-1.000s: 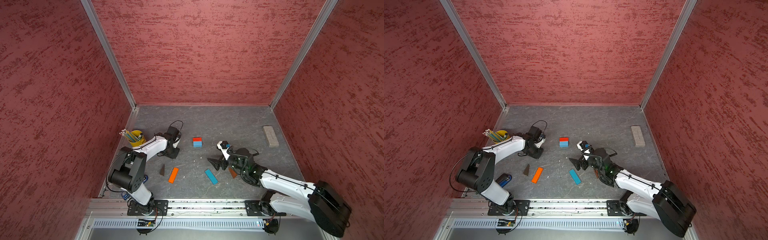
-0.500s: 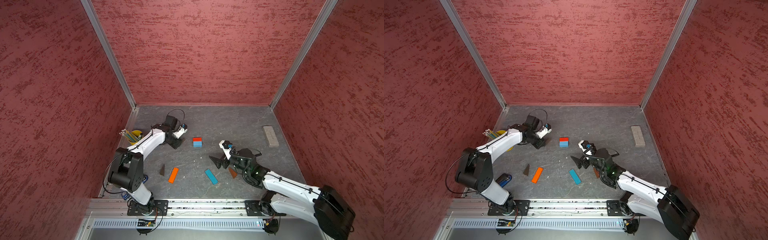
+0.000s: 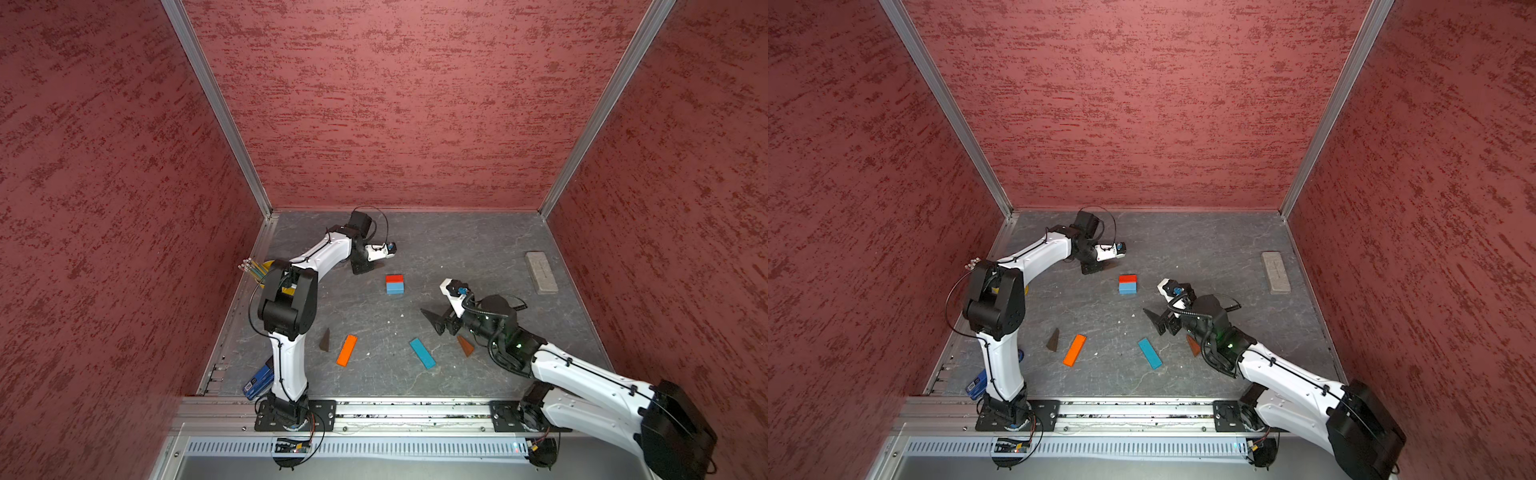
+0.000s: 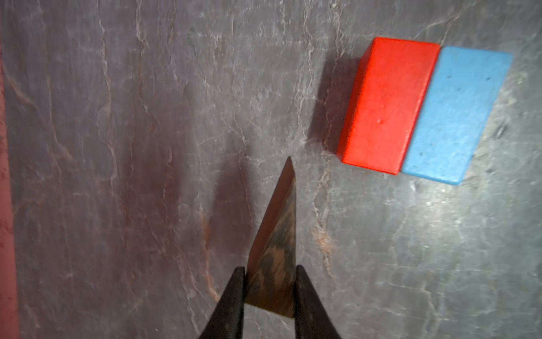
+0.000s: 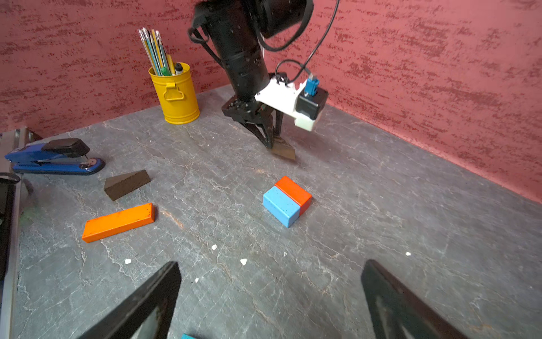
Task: Assemble a small pinwheel with building blocks
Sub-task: Pick up the building block from the center of the board, then assemble the building block at the center of the board.
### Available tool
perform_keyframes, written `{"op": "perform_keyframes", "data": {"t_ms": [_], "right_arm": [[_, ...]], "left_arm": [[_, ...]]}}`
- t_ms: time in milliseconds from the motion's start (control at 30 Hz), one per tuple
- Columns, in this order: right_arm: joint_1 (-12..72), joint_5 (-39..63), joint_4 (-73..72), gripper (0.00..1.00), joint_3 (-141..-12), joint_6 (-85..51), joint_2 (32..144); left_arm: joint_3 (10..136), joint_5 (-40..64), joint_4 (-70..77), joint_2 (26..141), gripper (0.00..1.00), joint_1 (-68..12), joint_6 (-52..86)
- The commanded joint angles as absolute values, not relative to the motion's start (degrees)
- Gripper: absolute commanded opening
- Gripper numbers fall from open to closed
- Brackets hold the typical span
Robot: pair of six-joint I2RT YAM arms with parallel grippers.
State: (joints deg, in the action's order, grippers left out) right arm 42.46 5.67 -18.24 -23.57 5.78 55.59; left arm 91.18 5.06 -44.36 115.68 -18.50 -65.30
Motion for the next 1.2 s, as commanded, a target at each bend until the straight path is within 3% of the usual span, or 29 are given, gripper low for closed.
{"op": "perform_keyframes", "data": {"t_ms": [0, 600, 1167], "right_arm": [[42.8, 4.5, -16.5, 0.99, -22.6, 5.4, 53.0], [42.9, 4.4, -14.3, 0.99, -21.0, 3.3, 49.4], [42.9, 5.0, -13.9, 0.99, -21.7, 3.6, 50.7]], "left_arm": [[94.1, 4.1, -46.7, 117.8, 0.23, -18.0, -74.1], [104.9, 5.5, -52.3, 127.3, 0.23, -19.6, -80.1], [104.8, 5.7, -52.7, 128.5, 0.28, -20.2, -80.1]]}}
